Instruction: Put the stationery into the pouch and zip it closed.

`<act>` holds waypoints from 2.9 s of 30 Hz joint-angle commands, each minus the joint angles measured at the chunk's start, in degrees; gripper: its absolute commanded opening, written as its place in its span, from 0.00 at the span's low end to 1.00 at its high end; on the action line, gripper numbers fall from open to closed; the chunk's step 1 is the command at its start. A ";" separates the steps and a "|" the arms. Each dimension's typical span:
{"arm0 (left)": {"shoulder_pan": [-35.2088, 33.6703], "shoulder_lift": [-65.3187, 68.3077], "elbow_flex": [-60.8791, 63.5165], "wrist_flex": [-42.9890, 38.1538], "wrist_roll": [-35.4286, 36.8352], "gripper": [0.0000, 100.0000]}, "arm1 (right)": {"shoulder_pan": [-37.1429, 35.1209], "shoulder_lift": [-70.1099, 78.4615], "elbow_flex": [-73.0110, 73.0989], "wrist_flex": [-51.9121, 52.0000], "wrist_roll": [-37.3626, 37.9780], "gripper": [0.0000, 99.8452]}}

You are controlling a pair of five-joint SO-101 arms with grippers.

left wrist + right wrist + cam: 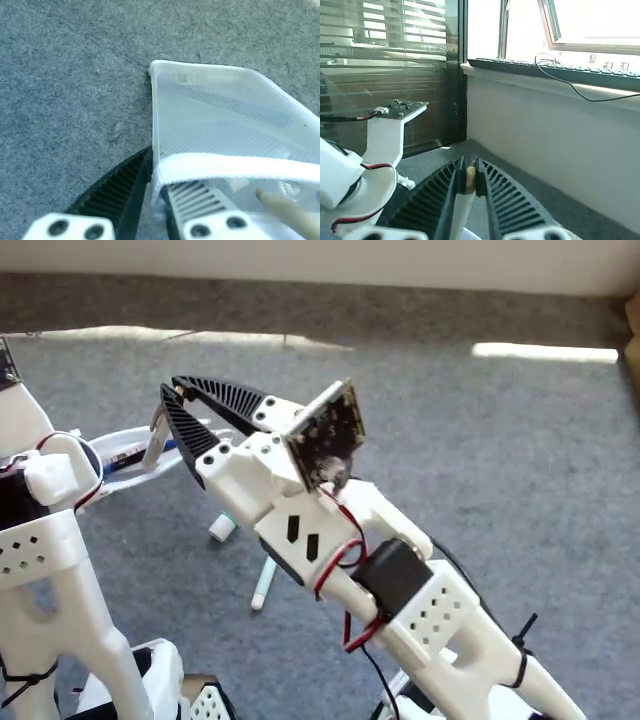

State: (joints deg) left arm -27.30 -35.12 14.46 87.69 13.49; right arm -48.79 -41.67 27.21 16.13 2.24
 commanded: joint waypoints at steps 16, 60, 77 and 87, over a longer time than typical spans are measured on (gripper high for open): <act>1.27 -1.01 0.40 -1.23 0.70 0.01 | -0.84 9.27 -2.15 6.64 0.53 0.01; 1.10 -1.01 0.40 -1.05 0.70 0.01 | 2.86 9.98 -9.36 17.10 0.26 0.19; 1.10 -1.01 0.40 -1.41 0.79 0.01 | 5.49 9.98 -18.15 42.07 0.53 0.19; 1.10 -0.66 0.40 -1.41 0.79 0.01 | 10.86 10.07 -17.89 53.76 0.26 0.19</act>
State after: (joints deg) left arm -27.21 -35.30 15.08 87.52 13.49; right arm -39.47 -30.33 12.53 66.33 2.24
